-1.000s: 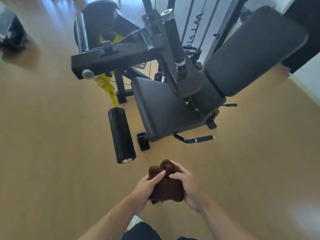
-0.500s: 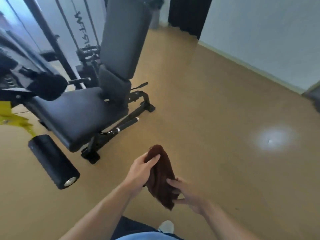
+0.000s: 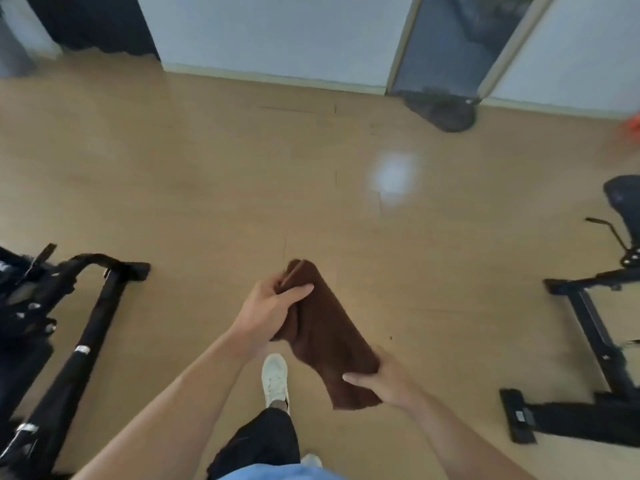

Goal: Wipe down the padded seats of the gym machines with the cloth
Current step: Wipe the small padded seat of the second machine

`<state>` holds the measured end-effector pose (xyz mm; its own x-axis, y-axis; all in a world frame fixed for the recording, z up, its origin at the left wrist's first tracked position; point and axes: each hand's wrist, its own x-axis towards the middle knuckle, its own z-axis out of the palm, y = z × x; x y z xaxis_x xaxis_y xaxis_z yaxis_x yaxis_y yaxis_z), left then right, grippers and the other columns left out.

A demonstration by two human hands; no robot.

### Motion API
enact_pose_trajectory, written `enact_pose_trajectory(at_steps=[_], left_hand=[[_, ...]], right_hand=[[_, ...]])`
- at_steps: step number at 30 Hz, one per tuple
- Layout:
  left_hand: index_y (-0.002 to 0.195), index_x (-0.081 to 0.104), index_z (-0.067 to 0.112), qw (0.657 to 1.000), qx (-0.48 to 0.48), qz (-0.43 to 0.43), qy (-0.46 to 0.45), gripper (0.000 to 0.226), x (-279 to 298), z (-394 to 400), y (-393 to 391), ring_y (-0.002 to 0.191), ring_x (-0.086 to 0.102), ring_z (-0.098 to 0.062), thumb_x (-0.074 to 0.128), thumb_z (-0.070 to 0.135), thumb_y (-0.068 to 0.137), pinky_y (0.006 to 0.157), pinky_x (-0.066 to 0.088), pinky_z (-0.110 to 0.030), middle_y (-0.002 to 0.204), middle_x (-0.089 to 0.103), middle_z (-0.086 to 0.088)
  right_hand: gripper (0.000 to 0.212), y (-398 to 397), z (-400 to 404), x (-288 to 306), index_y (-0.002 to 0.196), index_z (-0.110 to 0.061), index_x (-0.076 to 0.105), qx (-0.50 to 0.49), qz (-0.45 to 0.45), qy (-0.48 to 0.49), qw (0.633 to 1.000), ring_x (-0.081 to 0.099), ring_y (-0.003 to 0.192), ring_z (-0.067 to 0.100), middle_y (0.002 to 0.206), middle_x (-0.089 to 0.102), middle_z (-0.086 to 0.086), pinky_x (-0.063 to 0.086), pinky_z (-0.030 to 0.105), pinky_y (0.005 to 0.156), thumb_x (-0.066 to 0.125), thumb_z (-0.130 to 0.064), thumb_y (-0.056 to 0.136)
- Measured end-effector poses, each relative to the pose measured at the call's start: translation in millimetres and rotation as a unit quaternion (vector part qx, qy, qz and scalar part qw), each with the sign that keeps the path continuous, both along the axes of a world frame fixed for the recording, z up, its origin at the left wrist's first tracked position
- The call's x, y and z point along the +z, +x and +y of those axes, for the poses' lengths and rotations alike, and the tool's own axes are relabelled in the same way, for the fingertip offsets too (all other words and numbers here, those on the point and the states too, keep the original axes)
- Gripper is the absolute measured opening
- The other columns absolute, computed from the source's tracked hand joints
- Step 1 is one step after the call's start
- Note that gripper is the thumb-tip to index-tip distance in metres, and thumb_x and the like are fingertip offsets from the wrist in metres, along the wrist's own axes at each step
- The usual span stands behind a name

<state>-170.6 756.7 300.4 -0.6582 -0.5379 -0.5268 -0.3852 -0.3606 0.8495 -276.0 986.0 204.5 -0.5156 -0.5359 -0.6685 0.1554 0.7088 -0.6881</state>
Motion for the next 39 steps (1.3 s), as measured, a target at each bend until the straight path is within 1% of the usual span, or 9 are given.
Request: enact_pose_trajectory(at_steps=[4,9,17,20,25,29,32,34,39], left_hand=[[0.097,0.071,0.026,0.999,0.004,-0.036,-0.031,0.013,-30.6,-52.3,-69.7,0.094,0.073,-0.023,0.076,0.023,0.084,0.08,0.057,-0.04,0.096,0.078,-0.001],[0.097,0.068,0.028,0.996,0.005,-0.089,-0.002,0.024,-53.4,-109.7,-156.5,0.089,0.071,-0.025,0.074,0.046,0.083,0.069,0.062,-0.045,0.096,0.073,-0.001],[0.1,0.064,0.021,0.986,-0.113,-0.112,-0.04,0.024,-86.7,-130.9,-318.5,0.098,0.068,-0.022,0.067,0.043,0.09,0.088,0.054,-0.043,0.107,0.072,-0.005],[0.117,0.053,0.02,0.977,-0.16,-0.134,-0.047,0.047,-100.0,-121.4,-384.3,0.105,0.063,-0.024,0.075,0.041,0.081,0.099,0.052,-0.05,0.117,0.066,-0.007],[0.128,0.054,0.026,0.936,-0.324,-0.132,-0.04,0.054,-97.0,-78.6,-500.6,0.123,0.056,-0.018,0.077,0.039,0.08,0.105,0.044,-0.04,0.135,0.057,0.004],[0.145,0.046,0.036,0.911,-0.405,-0.06,-0.048,0.055,-62.9,-40.7,-599.9,0.138,0.038,-0.011,0.061,0.048,0.093,0.117,0.03,-0.038,0.144,0.043,0.015],[0.12,0.062,0.053,0.911,-0.409,0.0,-0.044,0.039,-28.8,-21.7,-674.8,0.122,0.053,0.0,0.043,0.062,0.087,0.105,0.038,-0.022,0.135,0.056,0.015],[0.104,0.072,0.048,0.92,-0.391,0.002,-0.039,0.037,-16.1,-11.9,-722.8,0.116,0.062,-0.009,0.043,0.064,0.087,0.098,0.047,-0.03,0.123,0.067,0.007],[0.107,0.071,0.025,0.941,-0.332,-0.047,-0.045,0.087,-11.0,-7.8,-853.7,0.103,0.068,-0.025,0.04,0.096,0.066,0.101,0.046,-0.044,0.106,0.075,-0.003]], right_hand=[[0.023,-61.1,-15.6,-7.1,0.098,-0.009,0.078,-0.107,-0.067,-0.009,0.992,0.076,0.078,0.014,0.092,0.079,0.006,0.061,0.036,0.07,0.086,-0.006,0.077],[0.048,-133.1,-42.9,7.2,0.117,-0.004,0.072,-0.274,-0.105,-0.074,0.953,0.074,0.102,0.035,0.109,0.077,0.015,0.055,0.051,0.098,0.081,-0.031,0.079],[0.023,-240.7,-66.4,34.6,0.109,-0.011,0.072,-0.584,-0.034,-0.14,0.799,0.073,0.093,0.026,0.104,0.078,0.01,0.055,0.044,0.083,0.073,-0.025,0.091],[0.024,-300.2,-65.2,39.9,0.109,-0.017,0.071,-0.588,-0.005,-0.131,0.798,0.074,0.095,0.03,0.101,0.078,0.008,0.058,0.055,0.085,0.073,-0.034,0.092],[0.01,-411.6,-75.7,45.0,0.09,-0.031,0.072,-0.417,0.107,-0.056,0.901,0.071,0.08,0.013,0.085,0.074,-0.006,0.059,0.041,0.083,0.066,-0.037,0.096],[0.012,-501.5,-84.4,88.6,0.101,-0.03,0.076,-0.235,0.052,-0.104,0.965,0.066,0.075,0.008,0.081,0.073,-0.007,0.055,0.029,0.072,0.064,-0.033,0.099],[0.013,-576.9,-77.3,142.1,0.103,-0.03,0.077,-0.206,0.001,-0.188,0.96,0.07,0.082,0.008,0.09,0.075,-0.007,0.057,0.023,0.076,0.066,-0.028,0.098],[0.013,-629.4,-69.2,165.1,0.101,-0.033,0.078,-0.219,0.006,-0.22,0.951,0.072,0.09,0.007,0.096,0.076,-0.01,0.057,0.023,0.08,0.067,-0.027,0.097],[0.012,-776.8,-65.7,160.8,0.094,-0.015,0.08,-0.396,0.025,-0.281,0.874,0.074,0.093,0.025,0.102,0.078,0.014,0.056,0.046,0.092,0.072,-0.023,0.093]])
